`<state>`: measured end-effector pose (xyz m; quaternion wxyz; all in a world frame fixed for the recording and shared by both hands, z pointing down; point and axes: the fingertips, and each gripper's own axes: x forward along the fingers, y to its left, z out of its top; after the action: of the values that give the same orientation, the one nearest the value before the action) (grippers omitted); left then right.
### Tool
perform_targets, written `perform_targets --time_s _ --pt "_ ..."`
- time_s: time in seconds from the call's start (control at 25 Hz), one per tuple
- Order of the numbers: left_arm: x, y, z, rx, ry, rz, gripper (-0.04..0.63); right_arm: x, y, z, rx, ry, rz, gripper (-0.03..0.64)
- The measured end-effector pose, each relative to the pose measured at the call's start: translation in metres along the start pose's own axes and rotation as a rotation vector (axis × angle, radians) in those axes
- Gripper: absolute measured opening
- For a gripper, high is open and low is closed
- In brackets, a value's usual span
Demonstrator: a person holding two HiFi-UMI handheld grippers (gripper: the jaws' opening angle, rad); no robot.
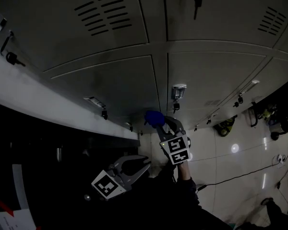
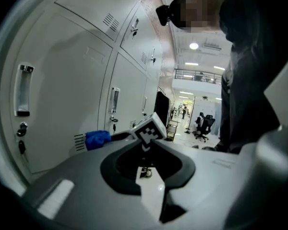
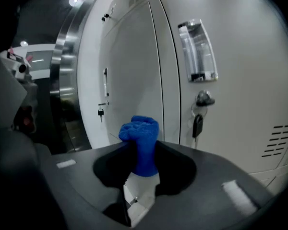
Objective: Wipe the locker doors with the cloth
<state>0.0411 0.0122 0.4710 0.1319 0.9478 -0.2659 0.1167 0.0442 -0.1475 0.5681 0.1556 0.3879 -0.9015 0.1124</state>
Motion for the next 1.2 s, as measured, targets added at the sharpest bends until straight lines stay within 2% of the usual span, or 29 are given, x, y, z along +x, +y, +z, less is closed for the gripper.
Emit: perform_targets --time_s 0.24,0.4,0.68,0.92,1.2 --pt "0.002 0.013 0.003 0.076 0.000 0.017 0.054 -0.067 0.010 0.073 -0.055 -0.166 0.008 0.114" --pt "0.006 0.010 0.012 0.114 -0.028 0.019 0.054 -0.100 0.008 0.102 -0.104 -0.235 -0.007 0.110" --pt "0.012 0.001 0.012 0.106 -0.076 0.002 0.054 -0.123 0.019 0.109 -0.164 -0.238 -0.012 0.110" --pt "0.024 -0.002 0.025 0.105 -0.107 -0.007 0.054 -0.143 0.007 0.113 -0.200 -0.230 -0.033 0.110" --pt "0.045 -0.014 0.036 0.141 -0.101 -0.048 0.054 -0.163 -0.006 0.115 -0.211 -0.242 -0.060 0.110"
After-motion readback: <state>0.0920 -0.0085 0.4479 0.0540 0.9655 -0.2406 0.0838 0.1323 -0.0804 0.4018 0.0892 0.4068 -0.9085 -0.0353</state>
